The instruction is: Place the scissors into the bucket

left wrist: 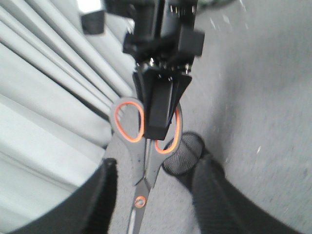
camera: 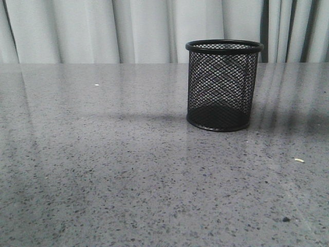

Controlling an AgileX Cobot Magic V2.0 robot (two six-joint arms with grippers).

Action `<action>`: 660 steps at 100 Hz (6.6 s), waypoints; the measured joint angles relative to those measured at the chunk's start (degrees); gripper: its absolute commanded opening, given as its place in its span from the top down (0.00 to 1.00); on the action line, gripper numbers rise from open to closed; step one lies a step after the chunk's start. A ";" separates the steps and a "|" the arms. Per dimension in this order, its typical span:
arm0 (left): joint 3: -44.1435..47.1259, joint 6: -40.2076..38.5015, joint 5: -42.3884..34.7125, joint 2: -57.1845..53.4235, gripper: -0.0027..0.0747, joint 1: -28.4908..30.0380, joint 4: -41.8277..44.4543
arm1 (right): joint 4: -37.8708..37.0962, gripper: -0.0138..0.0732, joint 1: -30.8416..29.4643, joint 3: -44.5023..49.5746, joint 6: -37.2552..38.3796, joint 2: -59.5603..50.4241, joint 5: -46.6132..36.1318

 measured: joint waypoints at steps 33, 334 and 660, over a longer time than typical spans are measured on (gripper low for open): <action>0.21 -17.41 6.79 -16.06 0.99 0.00 10.96 | -24.05 0.91 -0.11 -10.29 13.24 -2.95 11.83; 61.96 -39.52 -55.97 -32.72 0.99 0.00 2.19 | -42.23 0.89 -0.47 60.68 22.72 -76.36 -30.64; 71.54 -61.75 -33.20 -45.79 0.99 23.01 38.80 | -47.32 0.89 -17.66 85.12 36.11 -76.40 -41.88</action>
